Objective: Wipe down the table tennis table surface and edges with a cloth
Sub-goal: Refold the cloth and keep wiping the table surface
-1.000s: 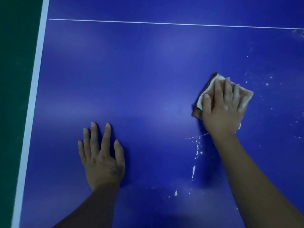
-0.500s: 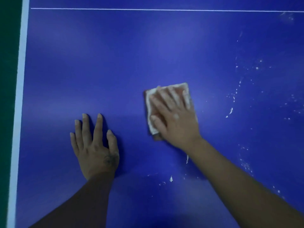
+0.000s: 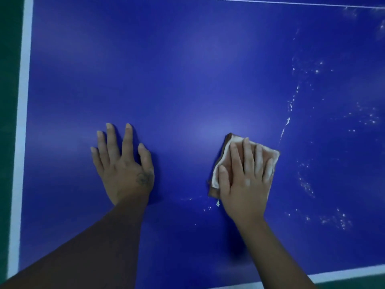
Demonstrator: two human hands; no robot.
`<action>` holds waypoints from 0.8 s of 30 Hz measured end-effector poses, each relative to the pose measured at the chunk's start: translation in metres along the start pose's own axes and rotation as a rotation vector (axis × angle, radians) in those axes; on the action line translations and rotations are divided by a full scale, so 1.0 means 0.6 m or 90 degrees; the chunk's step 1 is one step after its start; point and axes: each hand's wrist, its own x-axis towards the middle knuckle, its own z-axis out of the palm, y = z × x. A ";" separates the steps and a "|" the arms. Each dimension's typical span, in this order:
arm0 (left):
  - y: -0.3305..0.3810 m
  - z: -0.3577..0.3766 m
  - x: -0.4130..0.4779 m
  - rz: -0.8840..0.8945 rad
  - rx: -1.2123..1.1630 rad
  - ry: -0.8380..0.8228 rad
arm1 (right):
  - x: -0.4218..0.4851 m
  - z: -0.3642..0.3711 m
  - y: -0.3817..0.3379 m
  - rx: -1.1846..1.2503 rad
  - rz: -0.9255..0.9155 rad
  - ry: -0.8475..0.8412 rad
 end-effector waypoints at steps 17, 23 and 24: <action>-0.064 -0.041 -0.049 0.188 -0.079 -0.074 | -0.120 0.013 -0.128 0.069 -0.260 -0.013; -0.178 -0.099 -0.241 0.163 0.015 -0.091 | 0.010 -0.015 -0.076 0.065 -0.288 0.000; -0.184 -0.098 -0.250 0.153 0.016 -0.093 | 0.030 -0.017 -0.063 0.061 -0.245 -0.001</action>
